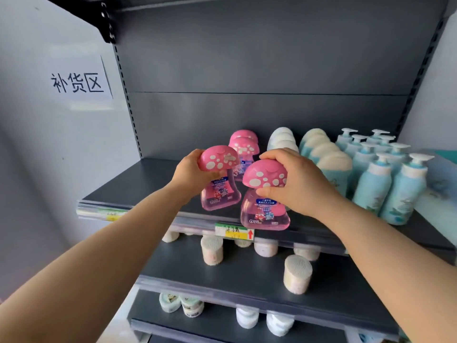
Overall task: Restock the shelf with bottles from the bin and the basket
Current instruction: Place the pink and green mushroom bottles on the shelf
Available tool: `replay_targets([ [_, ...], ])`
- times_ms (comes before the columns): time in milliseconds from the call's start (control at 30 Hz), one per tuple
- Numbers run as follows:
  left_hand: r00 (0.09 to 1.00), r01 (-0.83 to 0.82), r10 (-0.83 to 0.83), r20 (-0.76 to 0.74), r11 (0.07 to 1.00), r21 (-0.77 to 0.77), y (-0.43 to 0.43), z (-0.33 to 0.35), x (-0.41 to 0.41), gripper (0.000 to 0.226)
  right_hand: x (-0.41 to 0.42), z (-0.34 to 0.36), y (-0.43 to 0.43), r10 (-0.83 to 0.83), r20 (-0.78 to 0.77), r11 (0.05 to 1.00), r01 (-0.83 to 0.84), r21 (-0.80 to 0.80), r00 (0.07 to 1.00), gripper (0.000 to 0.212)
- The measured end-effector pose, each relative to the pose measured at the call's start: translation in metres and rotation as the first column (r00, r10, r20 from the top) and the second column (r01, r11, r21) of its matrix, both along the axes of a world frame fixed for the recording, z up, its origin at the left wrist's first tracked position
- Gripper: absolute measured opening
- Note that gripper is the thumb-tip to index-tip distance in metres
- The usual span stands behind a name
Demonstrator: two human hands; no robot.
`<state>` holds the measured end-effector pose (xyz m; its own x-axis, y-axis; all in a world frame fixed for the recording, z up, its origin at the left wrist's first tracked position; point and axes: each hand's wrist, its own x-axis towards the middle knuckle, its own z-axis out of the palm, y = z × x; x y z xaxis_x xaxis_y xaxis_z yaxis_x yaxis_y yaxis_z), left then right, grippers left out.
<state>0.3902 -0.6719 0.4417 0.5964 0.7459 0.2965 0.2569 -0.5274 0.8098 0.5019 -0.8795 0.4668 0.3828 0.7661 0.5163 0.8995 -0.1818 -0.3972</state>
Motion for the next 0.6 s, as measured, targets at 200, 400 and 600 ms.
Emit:
replay_targets([
  [200, 0.997, 0.075, -0.075, -0.029, 0.997, 0.005, 0.031, -0.008, 0.049, 0.056, 0.013, 0.002, 0.039, -0.022, 0.014, 1.000, 0.022, 0.015, 1.000, 0.062],
  [400, 0.978, 0.203, -0.199, -0.069, 0.978, 0.046, 0.054, -0.022, 0.085, 0.036, 0.023, -0.002, 0.068, -0.065, 0.150, 0.995, 0.076, -0.068, 0.987, 0.066],
  [600, 0.936, 0.349, -0.346, -0.058, 0.937, 0.038, 0.073, -0.031, 0.097, 0.053, 0.024, -0.015, 0.093, -0.147, 0.270, 0.979, 0.179, -0.096, 0.952, 0.068],
])
